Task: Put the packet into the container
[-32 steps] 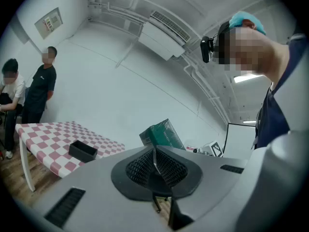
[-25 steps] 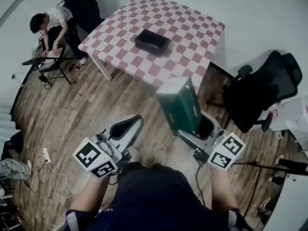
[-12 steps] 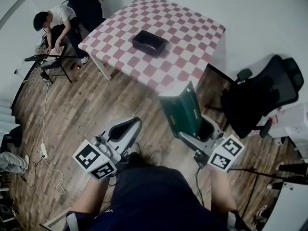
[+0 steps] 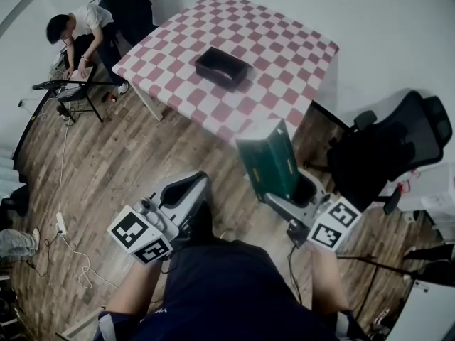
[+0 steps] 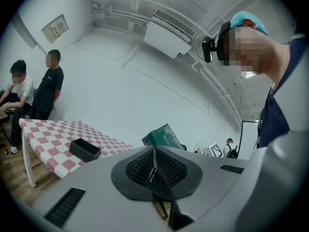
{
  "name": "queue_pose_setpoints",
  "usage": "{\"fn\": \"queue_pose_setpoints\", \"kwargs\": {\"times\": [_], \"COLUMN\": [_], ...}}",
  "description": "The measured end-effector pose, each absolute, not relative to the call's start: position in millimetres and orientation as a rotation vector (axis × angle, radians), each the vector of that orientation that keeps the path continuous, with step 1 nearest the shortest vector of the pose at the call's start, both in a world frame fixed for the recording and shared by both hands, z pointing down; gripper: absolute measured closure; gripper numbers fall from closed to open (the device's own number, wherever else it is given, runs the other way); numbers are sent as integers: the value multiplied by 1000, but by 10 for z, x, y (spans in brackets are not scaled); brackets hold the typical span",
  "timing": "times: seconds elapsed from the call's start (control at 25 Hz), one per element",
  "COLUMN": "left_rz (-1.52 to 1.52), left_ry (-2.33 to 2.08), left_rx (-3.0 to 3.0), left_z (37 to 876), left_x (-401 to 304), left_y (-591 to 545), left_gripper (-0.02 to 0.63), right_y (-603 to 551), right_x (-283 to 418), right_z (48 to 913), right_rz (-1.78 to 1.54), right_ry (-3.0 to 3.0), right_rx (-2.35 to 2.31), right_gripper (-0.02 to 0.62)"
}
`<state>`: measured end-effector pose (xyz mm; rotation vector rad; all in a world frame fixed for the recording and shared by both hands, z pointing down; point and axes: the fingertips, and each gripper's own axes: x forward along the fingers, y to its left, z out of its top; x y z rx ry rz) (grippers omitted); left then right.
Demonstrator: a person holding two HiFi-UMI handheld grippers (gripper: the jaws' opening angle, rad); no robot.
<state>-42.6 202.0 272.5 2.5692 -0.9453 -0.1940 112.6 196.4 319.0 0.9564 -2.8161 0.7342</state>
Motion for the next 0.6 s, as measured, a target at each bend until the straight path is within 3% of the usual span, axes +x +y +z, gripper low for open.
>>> {"fn": "queue_pose_setpoints", "kwargs": {"times": [0.24,0.6], "left_rz": [-172,-127], "left_ry": [-928,-851], "left_rx": [2568,2539], "left_z": [3017,3246], "left_x": [182,-354], "left_y": [1970,640], "left_gripper": [568,568], "right_y": [1921,651], "right_x": [1739,1265], "right_z": [3496,3691], "right_rz": [768,810], "right_ry": [-2804,-2707], "right_rx": [985,1060], "right_gripper": [186,186]}}
